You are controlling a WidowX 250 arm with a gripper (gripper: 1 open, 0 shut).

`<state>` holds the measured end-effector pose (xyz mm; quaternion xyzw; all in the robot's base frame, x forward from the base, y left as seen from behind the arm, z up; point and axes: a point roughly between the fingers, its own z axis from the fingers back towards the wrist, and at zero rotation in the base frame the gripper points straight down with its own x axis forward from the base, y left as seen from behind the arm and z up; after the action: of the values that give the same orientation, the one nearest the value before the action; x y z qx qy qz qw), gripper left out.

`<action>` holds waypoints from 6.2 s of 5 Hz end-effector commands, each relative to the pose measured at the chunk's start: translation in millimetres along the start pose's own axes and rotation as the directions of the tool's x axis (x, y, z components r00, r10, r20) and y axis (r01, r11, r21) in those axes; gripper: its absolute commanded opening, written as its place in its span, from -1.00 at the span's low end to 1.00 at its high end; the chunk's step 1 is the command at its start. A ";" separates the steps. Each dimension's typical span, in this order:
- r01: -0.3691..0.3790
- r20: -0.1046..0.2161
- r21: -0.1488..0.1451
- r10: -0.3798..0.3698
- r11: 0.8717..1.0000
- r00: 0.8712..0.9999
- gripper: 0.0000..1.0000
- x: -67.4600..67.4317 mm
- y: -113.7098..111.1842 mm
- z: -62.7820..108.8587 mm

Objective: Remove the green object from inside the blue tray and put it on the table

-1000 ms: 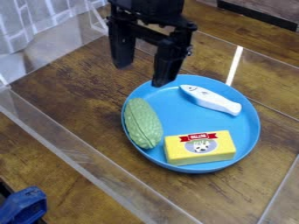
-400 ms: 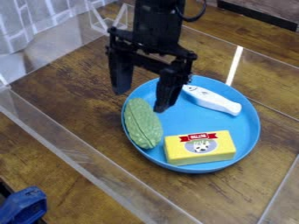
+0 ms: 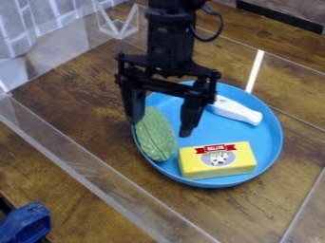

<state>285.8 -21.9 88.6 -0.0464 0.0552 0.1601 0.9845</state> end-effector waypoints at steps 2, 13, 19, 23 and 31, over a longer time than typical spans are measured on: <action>-0.230 0.044 -0.087 0.234 0.969 0.971 1.00 9.6 8.2 -13.3; -0.411 0.203 -0.185 0.444 0.892 0.872 -1.00 47.9 27.5 -28.5; -0.311 0.357 -0.025 0.299 0.950 0.885 -1.00 57.2 43.0 5.9; -0.291 0.407 0.011 0.262 0.957 0.875 -1.00 80.0 43.9 1.9; -0.237 0.497 0.074 0.170 0.969 0.851 -1.00 96.4 45.3 -12.1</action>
<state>356.9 54.0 50.1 0.0707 -0.1616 0.2730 0.9457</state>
